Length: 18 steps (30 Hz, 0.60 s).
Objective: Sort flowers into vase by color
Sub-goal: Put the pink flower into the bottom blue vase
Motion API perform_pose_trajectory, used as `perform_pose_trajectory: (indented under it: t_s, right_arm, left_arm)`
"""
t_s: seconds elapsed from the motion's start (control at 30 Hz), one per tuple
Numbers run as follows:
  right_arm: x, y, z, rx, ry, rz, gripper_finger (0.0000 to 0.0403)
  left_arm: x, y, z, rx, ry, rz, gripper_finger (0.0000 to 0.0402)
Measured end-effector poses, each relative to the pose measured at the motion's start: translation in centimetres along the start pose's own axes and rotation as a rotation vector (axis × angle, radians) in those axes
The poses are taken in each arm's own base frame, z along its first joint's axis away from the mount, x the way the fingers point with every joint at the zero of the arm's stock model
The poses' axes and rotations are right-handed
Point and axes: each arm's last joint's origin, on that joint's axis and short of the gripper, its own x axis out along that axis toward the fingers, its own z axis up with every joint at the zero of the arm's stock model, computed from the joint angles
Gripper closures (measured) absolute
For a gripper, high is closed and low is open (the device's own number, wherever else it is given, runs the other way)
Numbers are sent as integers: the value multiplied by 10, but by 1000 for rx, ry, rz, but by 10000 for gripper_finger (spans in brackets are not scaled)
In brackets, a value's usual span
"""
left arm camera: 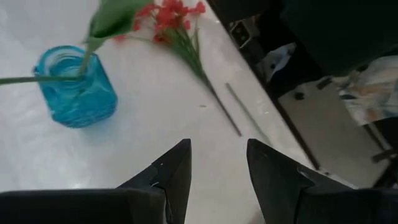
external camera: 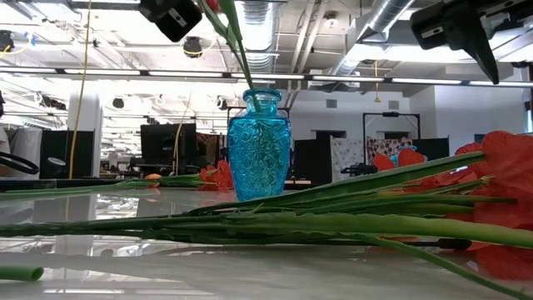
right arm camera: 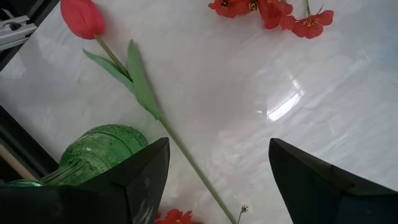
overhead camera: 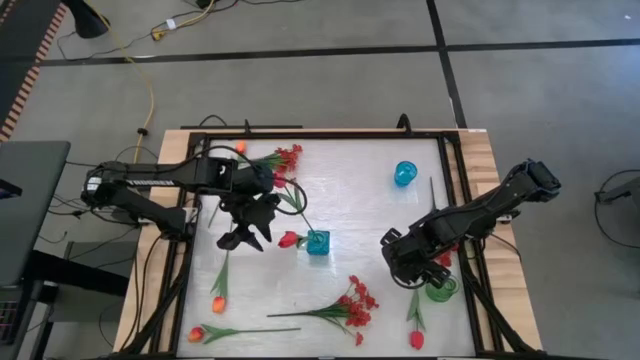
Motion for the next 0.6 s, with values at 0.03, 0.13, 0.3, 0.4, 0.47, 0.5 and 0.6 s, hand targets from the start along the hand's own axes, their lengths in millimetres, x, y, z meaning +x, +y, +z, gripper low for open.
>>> perform_pose_trajectory:
  t_s: [0.03, 0.13, 0.3, 0.4, 0.47, 0.5, 0.6]
  right_arm:
    - [0, 0, 0, 0, 1, 0, 101]
    - [0, 0, 0, -1, 0, 0, 101]
    - [0, 0, 0, 0, 0, 0, 101]
    - [0, 0, 0, -4, 3, 1, 101]
    - [0, 0, 0, -8, -2, -2, 101]
    - [0, -1, 0, -5, -6, -4, 101]
    - [0, -2, 1, -12, -11, -6, 101]
  left_arm:
    - [-2, -1, 1, -5, -4, -3, 259]
    - [-11, -5, 10, 2, -33, 6, 259]
    - [-35, -17, 24, 9, -55, 13, 259]
    - [-50, -23, 26, -53, -48, 5, 259]
    - [-58, -26, 27, -107, -52, -30, 259]
    - [-61, -28, 27, -139, -54, -64, 259]
    - [-64, -32, 24, -251, -53, -193, 259]
